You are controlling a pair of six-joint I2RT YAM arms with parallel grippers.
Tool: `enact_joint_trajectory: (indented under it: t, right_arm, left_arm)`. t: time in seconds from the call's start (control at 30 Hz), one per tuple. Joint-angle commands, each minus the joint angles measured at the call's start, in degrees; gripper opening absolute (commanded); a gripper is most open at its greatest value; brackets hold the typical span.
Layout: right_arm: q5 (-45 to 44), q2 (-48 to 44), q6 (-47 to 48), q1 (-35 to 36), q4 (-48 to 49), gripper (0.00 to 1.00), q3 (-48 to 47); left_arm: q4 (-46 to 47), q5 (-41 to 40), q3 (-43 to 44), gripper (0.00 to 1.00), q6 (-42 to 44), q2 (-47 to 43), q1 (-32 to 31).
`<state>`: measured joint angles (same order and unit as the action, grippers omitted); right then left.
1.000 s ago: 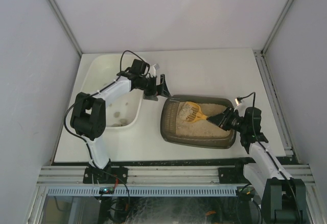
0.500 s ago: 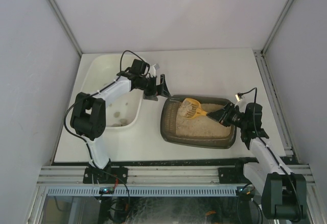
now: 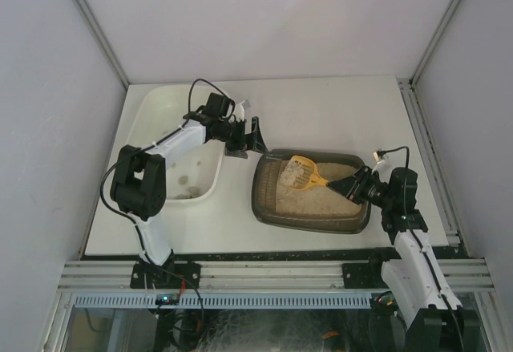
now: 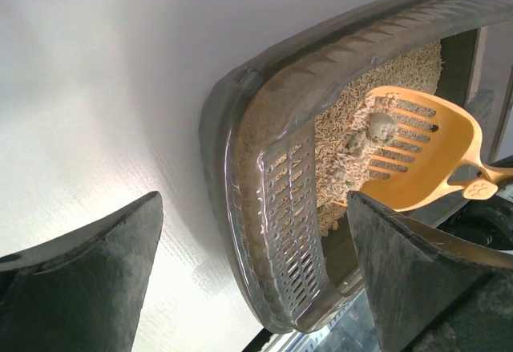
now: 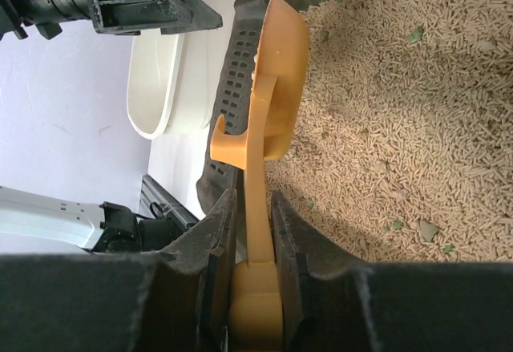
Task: Clean the litter box
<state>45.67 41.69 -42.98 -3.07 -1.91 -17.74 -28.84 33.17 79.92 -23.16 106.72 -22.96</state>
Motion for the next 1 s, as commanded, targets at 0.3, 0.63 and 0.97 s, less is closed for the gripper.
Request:
enact_joint_trajectory:
  t: [0.3, 0.63, 0.97]
  right_arm:
    - [-0.24, -14.08, -1.06, -0.79, -10.53, 0.00, -1.77]
    - [-1.37, -30.02, -11.98, -0.75, -5.80, 0.00, 7.31]
    - [-2.14, -40.77, -23.73, -0.88, 3.76, 0.00, 15.23]
  left_arm:
    - [0.69, -0.03, -1.59, 1.00, 2.28, -5.23, 0.29]
    - [1.18, -0.69, -4.97, 1.00, 2.87, -5.64, 0.36]
    - [1.22, -1.26, -6.69, 1.00, 3.71, -6.08, 0.33]
